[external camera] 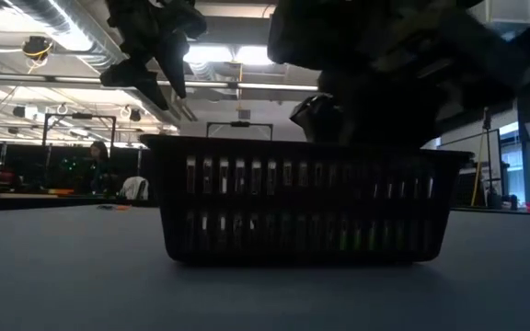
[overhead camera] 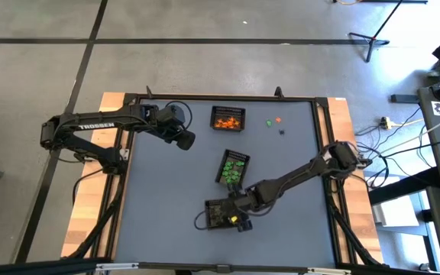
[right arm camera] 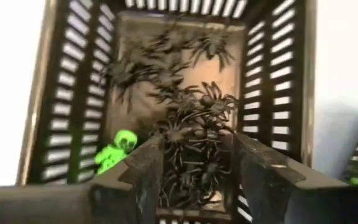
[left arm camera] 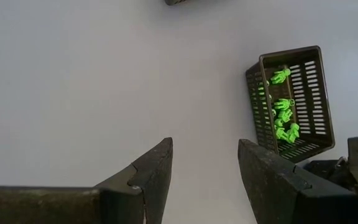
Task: Sort Halloween decoration
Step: Put the green skeleton toy into the center black bin
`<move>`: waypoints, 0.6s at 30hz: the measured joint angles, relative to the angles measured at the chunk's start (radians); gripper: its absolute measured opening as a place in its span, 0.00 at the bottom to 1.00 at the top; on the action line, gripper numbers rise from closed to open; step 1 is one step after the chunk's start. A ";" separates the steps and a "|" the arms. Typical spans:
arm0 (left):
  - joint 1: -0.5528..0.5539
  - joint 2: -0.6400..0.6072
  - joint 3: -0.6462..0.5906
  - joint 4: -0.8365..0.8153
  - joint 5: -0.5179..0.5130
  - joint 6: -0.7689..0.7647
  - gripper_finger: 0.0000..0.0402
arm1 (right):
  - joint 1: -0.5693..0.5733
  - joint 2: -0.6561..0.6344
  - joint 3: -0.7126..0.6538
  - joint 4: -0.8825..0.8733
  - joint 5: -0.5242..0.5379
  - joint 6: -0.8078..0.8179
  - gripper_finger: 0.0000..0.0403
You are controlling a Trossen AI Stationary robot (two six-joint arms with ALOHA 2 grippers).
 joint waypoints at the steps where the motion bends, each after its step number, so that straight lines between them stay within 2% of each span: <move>1: 0.000 0.000 0.000 0.000 0.000 0.000 0.44 | -0.001 0.000 0.000 0.000 -0.005 -0.004 0.47; 8: 0.000 0.000 0.000 0.000 0.000 0.000 0.44 | -0.003 -0.015 0.031 -0.017 -0.169 -0.113 0.47; 14: 0.000 0.000 0.000 0.000 0.000 0.000 0.44 | 0.009 -0.015 0.048 -0.042 -0.184 -0.241 0.47; 18: 0.000 0.000 0.000 0.000 0.000 0.000 0.44 | 0.008 -0.004 0.049 -0.051 -0.184 -0.267 0.47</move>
